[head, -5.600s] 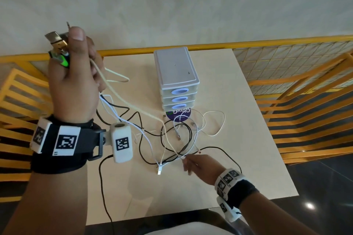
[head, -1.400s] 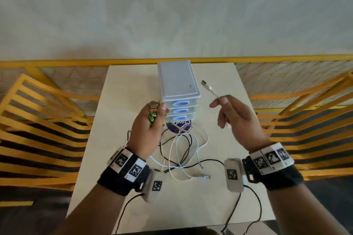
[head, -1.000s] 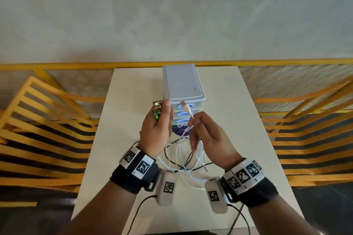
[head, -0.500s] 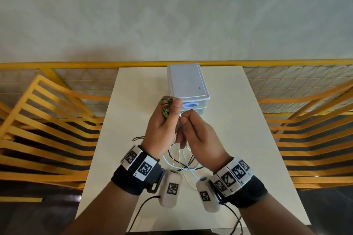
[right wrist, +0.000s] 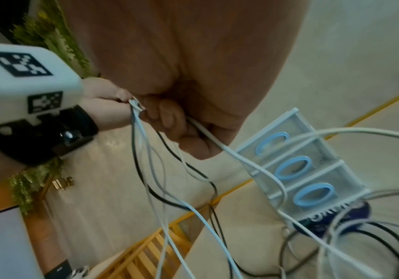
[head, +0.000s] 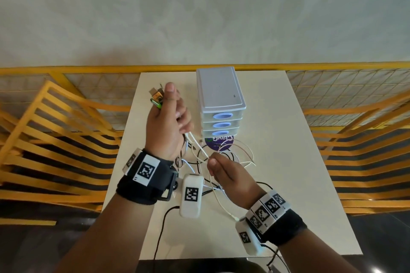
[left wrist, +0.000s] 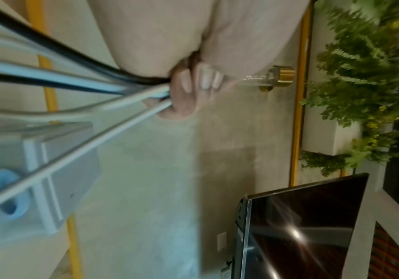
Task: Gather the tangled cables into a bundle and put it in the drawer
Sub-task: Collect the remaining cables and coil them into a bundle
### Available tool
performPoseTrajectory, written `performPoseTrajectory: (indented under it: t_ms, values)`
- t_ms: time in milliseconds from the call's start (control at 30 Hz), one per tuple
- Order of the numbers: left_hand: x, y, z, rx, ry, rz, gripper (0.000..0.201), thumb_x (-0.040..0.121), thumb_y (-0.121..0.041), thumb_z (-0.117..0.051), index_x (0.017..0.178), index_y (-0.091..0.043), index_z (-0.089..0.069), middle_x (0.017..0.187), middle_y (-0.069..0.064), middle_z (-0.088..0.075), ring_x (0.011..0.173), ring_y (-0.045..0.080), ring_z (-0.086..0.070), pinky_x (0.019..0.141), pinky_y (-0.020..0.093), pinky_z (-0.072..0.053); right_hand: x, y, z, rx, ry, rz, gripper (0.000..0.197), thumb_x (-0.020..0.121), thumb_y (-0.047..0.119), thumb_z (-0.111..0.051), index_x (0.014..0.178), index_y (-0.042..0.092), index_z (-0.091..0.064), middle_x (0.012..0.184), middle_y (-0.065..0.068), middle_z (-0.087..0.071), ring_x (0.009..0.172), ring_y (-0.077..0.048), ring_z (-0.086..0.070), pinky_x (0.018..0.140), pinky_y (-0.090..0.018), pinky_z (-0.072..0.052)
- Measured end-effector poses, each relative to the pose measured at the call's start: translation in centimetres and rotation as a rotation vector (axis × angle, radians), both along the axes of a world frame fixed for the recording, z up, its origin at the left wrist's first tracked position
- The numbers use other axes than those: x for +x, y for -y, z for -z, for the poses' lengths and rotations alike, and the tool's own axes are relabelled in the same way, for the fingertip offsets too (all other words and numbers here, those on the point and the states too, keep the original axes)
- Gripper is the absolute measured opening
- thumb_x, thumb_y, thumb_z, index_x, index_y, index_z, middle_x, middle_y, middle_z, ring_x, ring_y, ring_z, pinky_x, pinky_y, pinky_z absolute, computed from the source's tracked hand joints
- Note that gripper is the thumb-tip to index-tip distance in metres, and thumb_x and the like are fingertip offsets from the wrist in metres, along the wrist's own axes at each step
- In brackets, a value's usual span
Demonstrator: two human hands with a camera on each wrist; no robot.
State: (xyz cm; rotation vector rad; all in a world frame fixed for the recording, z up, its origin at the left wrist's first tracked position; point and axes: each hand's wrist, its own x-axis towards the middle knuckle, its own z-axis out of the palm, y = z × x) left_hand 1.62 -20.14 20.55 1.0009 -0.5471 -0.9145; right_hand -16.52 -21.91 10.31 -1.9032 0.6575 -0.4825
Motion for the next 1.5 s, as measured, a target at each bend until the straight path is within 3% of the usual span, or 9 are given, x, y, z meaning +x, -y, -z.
performPoseTrajectory:
  t_ms: [200, 400, 600, 767, 933, 1067, 1233, 1367, 1500]
  values:
    - [3.9, -1.1, -3.6, -0.081, -0.049, -0.161, 0.038, 0.107, -0.045, -0.042, 0.077, -0.024, -0.050, 0.057, -0.008, -0.031, 0.045, 0.007, -0.021, 0.043, 0.022, -0.022, -2.9, -0.5, 3.2, -0.034, -0.133, 0.005, 0.029, 0.109, 0.039, -0.031, 0.083, 0.032, -0.043, 0.069, 0.012, -0.047, 0.064, -0.010, -0.046, 0.067, -0.027, -0.042]
    - [8.9, -2.8, -6.8, -0.116, -0.037, -0.337, 0.041, 0.108, -0.049, -0.038, 0.076, -0.026, -0.048, 0.056, -0.008, -0.028, 0.045, 0.008, -0.017, 0.041, 0.022, -0.019, -6.9, -0.2, 5.6, -0.103, -0.303, 0.062, 0.030, 0.101, 0.057, -0.024, 0.081, 0.042, -0.040, 0.068, 0.016, -0.053, 0.061, -0.009, -0.049, 0.062, -0.028, -0.040]
    - [9.7, -3.5, -6.3, -0.066, -0.016, -0.267, 0.043, 0.108, -0.053, -0.033, 0.077, -0.027, -0.048, 0.055, -0.009, -0.029, 0.043, 0.006, -0.018, 0.038, 0.019, -0.021, -8.0, 0.1, 6.4, -0.053, -0.391, 0.018, 0.025, 0.108, 0.035, -0.038, 0.087, 0.033, -0.053, 0.075, 0.012, -0.062, 0.071, -0.011, -0.059, 0.075, -0.033, -0.050]
    - [8.0, -4.9, -5.5, 0.048, 0.049, -0.127, 0.043, 0.107, -0.056, -0.031, 0.078, -0.028, -0.046, 0.054, -0.010, -0.028, 0.041, 0.004, -0.018, 0.038, 0.018, -0.019, -7.9, 2.1, 7.6, -0.017, -0.462, -0.054, 0.024, 0.105, 0.035, -0.046, 0.104, 0.046, -0.068, 0.101, 0.023, -0.067, 0.092, -0.002, -0.064, 0.088, -0.024, -0.049]
    - [8.2, -6.3, -4.7, 0.115, 0.029, -0.091, 0.043, 0.103, -0.058, -0.038, 0.075, -0.028, -0.047, 0.052, -0.011, -0.026, 0.039, 0.002, -0.018, 0.036, 0.017, -0.017, -2.2, 9.5, 7.7, -0.046, -0.525, 0.225, 0.022, 0.104, 0.032, -0.047, 0.097, 0.028, -0.068, 0.098, 0.003, -0.070, 0.087, -0.022, -0.065, 0.083, -0.033, -0.049]
    - [9.3, -7.5, -4.0, 0.120, 0.018, 0.053, 0.045, 0.075, -0.069, -0.066, 0.077, -0.027, -0.048, 0.049, -0.012, -0.031, 0.037, 0.001, -0.019, 0.036, 0.012, -0.021, 5.0, 12.2, 9.5, -0.061, -0.666, 0.203, 0.030, 0.102, 0.033, -0.043, 0.101, 0.017, -0.069, 0.107, -0.007, -0.071, 0.099, -0.029, -0.064, 0.088, -0.037, -0.050]
    - [9.7, -8.8, -3.1, 0.131, -0.018, 0.138, 0.047, 0.070, -0.069, -0.074, 0.076, -0.028, -0.051, 0.048, -0.014, -0.034, 0.042, 0.007, -0.012, 0.038, 0.011, -0.022, 11.5, 11.8, 12.7, -0.020, -0.781, 0.178, 0.040, 0.106, 0.031, -0.037, 0.117, 0.007, -0.066, 0.121, -0.015, -0.069, 0.113, -0.034, -0.063, 0.094, -0.038, -0.048]
    - [9.6, -9.1, -1.9, 0.124, -0.068, 0.173, 0.049, 0.069, -0.066, -0.081, 0.075, -0.026, -0.052, 0.050, -0.014, -0.035, 0.039, 0.001, -0.020, 0.040, 0.011, -0.023, 13.2, 12.4, 15.0, 0.082, -0.900, 0.304, 0.046, 0.099, 0.050, -0.049, 0.117, 0.010, -0.064, 0.119, -0.013, -0.069, 0.112, -0.034, -0.064, 0.092, -0.040, -0.051]
    - [9.3, -8.6, -0.5, 0.132, -0.101, 0.186, 0.051, 0.070, -0.064, -0.081, 0.075, -0.023, -0.052, 0.051, -0.014, -0.034, 0.039, 0.000, -0.023, 0.040, 0.011, -0.024, 13.7, 12.5, 15.4, 0.018, -0.916, 0.369, 0.056, 0.087, 0.065, -0.057, 0.111, 0.015, -0.064, 0.106, -0.007, -0.070, 0.100, -0.031, -0.069, 0.077, -0.035, -0.050]
